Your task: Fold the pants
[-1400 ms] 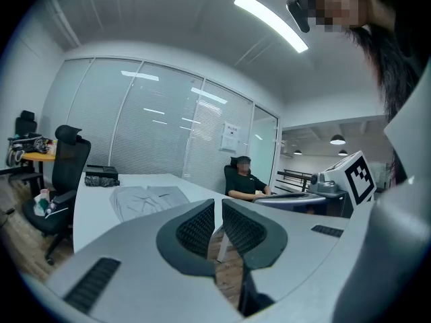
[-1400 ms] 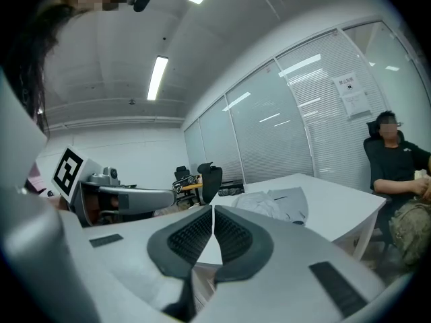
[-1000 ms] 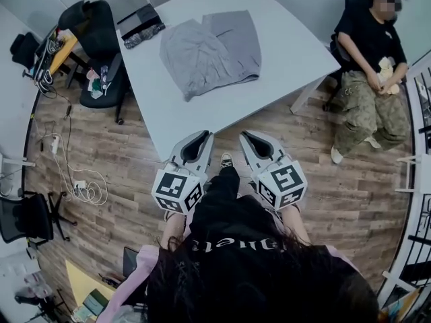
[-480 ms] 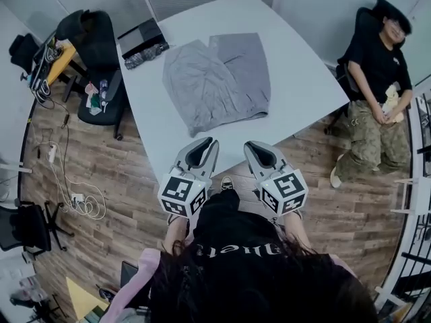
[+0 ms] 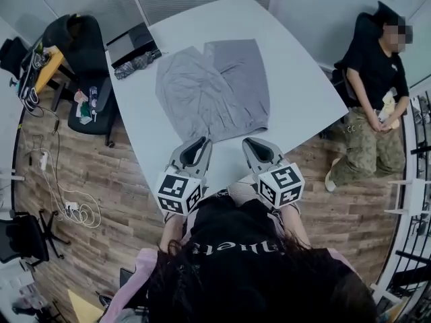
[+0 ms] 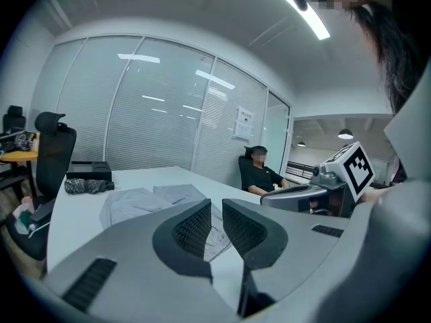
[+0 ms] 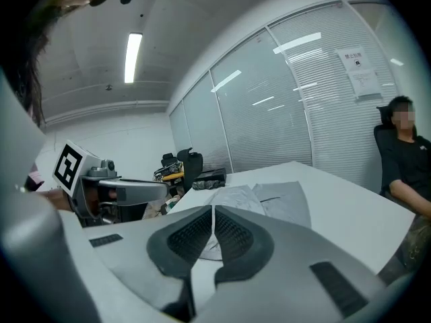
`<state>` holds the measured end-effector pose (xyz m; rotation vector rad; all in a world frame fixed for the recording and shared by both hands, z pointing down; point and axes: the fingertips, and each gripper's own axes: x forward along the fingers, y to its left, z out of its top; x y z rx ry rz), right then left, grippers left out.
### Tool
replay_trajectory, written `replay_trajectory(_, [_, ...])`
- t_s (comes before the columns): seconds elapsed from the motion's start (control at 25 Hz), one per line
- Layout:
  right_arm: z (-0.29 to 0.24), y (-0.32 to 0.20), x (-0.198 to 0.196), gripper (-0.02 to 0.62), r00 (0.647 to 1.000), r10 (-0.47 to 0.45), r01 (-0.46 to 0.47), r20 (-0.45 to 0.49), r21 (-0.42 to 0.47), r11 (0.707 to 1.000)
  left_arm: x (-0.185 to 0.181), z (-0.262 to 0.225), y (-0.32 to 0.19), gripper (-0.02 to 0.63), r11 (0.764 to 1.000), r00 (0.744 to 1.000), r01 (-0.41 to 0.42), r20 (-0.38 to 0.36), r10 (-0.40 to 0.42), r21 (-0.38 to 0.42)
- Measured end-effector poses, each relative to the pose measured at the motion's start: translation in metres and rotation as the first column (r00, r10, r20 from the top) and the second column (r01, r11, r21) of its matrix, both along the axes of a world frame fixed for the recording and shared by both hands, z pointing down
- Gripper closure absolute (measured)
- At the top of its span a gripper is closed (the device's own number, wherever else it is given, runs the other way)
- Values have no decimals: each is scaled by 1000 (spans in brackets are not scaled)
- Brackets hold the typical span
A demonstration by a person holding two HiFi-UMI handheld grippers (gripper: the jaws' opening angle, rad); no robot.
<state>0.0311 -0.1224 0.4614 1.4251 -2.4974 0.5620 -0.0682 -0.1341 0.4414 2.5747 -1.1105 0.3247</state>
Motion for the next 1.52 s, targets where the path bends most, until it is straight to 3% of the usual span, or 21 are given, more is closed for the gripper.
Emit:
replay_trajectory(0.48, [34, -36, 33, 569, 996, 1, -7, -90, -69, 998, -8, 46, -26, 530, 992, 998, 55, 18, -53, -117])
replay_trajectory(0.76, [88, -60, 62, 568, 981, -92, 62, -171, -172, 983, -16, 92, -38, 499, 975, 984, 152, 119, -133, -164])
replay_trajectory(0.88, [114, -71, 79, 568, 969, -125, 76, -212, -222, 972, -28, 115, -42, 439, 952, 977, 204, 116, -182, -227])
replay_trajectory(1.0, [141, -81, 98, 565, 951, -173, 101, -257, -270, 958, -43, 138, -46, 423, 933, 967, 239, 157, -202, -270])
replay_trajectory(1.12, [165, -77, 107, 450, 932, -245, 149, -266, -336, 930, -59, 163, -38, 405, 909, 954, 268, 218, -204, -320])
replay_trajectory(1.24, [180, -76, 115, 418, 926, -269, 157, -266, -376, 913, -70, 184, -31, 388, 880, 943, 297, 260, -208, -370])
replay_trajectory(1.52, [210, -72, 114, 387, 877, -373, 212, -303, -454, 866, -82, 224, -17, 385, 790, 920, 380, 281, -272, -481])
